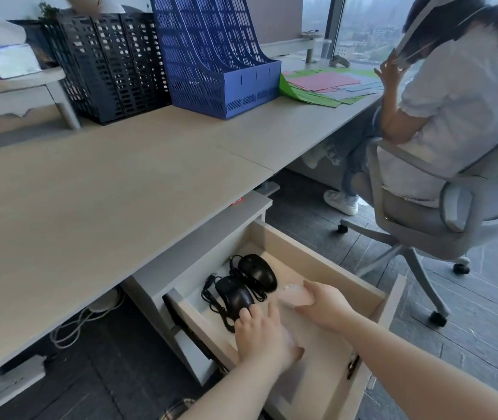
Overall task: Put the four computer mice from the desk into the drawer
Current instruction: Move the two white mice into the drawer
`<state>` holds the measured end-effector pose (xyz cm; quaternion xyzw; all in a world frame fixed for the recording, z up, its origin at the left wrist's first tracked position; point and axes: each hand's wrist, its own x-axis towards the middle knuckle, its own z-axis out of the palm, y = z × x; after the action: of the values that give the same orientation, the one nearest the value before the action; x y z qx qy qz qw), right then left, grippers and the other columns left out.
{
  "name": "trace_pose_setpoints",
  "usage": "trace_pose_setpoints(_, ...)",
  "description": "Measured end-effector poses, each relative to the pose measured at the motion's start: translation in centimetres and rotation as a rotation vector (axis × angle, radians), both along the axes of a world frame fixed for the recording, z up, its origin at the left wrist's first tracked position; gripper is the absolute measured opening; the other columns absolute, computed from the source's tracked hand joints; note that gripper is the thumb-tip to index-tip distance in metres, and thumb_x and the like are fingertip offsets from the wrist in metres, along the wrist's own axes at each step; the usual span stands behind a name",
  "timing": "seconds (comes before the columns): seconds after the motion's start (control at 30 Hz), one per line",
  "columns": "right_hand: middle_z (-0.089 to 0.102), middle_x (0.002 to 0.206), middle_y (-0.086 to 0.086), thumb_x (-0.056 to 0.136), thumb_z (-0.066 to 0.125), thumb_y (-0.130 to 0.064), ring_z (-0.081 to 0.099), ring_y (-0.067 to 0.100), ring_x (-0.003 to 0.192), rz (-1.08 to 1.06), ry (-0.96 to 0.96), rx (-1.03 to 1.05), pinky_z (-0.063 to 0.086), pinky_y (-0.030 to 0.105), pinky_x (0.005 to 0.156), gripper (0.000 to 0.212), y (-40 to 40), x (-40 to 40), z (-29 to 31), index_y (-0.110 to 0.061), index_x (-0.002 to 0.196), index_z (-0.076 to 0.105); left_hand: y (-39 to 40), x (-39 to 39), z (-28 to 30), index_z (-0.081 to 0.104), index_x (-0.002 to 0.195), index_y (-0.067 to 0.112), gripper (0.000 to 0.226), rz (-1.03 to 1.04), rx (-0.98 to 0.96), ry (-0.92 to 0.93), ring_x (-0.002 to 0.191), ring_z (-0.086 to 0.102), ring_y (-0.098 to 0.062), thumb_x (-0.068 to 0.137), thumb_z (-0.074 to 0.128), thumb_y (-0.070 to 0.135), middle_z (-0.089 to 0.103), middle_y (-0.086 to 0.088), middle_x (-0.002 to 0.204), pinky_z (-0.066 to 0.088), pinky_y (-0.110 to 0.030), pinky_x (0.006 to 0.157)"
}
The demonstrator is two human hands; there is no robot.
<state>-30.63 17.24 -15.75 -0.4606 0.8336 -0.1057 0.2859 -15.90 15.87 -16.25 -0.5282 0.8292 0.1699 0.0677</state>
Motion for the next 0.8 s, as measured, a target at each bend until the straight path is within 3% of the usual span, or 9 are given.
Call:
trace_pose_setpoints(0.17, 0.035, 0.153, 0.007, 0.087, 0.061, -0.035, 0.033, 0.021, 0.141, 0.05, 0.036, 0.07, 0.03, 0.028, 0.112, 0.079, -0.3, -0.4, -1.2, -0.013, 0.151, 0.021, 0.0, -1.1, -2.0, 0.034, 0.13, 0.021, 0.083, 0.004, 0.008, -0.044, 0.115, 0.038, -0.029, 0.066, 0.062, 0.065, 0.043, -0.009, 0.127, 0.032, -0.036, 0.095)
trace_pose_setpoints(0.43, 0.043, 0.135, 0.013, 0.082, 0.061, -0.024, 0.05, 0.032, 0.123, 0.2, 0.136, 0.189, 0.047, 0.036, 0.094, 0.078, -0.6, 0.1, -3.0, -0.017, 0.148, 0.02, -0.8, -1.8, -4.2, 0.027, 0.134, 0.022, 0.099, -0.032, -0.053, -0.143, 0.111, 0.04, -0.03, 0.058, 0.069, 0.071, 0.039, -0.009, 0.128, 0.034, -0.034, 0.09)
trace_pose_setpoints(0.57, 0.047, 0.129, 0.013, 0.082, 0.059, -0.025, 0.052, 0.033, 0.12, 0.226, 0.155, 0.178, 0.049, 0.039, 0.092, 0.068, -0.7, -0.1, -3.4, -0.015, 0.142, 0.031, -1.1, -2.0, -4.7, 0.021, 0.138, 0.024, 0.097, -0.012, -0.046, -0.176, 0.11, 0.045, -0.031, 0.064, 0.068, 0.066, 0.033, -0.008, 0.129, 0.038, -0.035, 0.085)
trace_pose_setpoints(0.7, 0.048, 0.128, 0.013, 0.082, 0.059, -0.027, 0.053, 0.034, 0.119, 0.246, 0.17, 0.177, 0.049, 0.04, 0.09, 0.063, -0.6, -0.3, -3.7, -0.014, 0.139, 0.034, -1.3, -2.4, -4.4, 0.009, 0.143, 0.016, 0.125, -0.014, 0.054, -0.147, 0.109, 0.055, -0.026, 0.051, 0.071, 0.074, 0.027, -0.011, 0.135, 0.046, -0.032, 0.085)
trace_pose_setpoints(0.8, 0.048, 0.128, 0.013, 0.082, 0.061, -0.031, 0.052, 0.033, 0.119, 0.245, 0.178, 0.173, 0.049, 0.04, 0.09, 0.063, -0.6, -0.1, -3.7, -0.014, 0.137, 0.036, -1.3, -2.5, -4.0, 0.005, 0.146, 0.012, 0.132, 0.012, 0.099, -0.081, 0.112, 0.056, -0.023, 0.051, 0.073, 0.072, 0.024, -0.014, 0.14, 0.047, -0.029, 0.09)
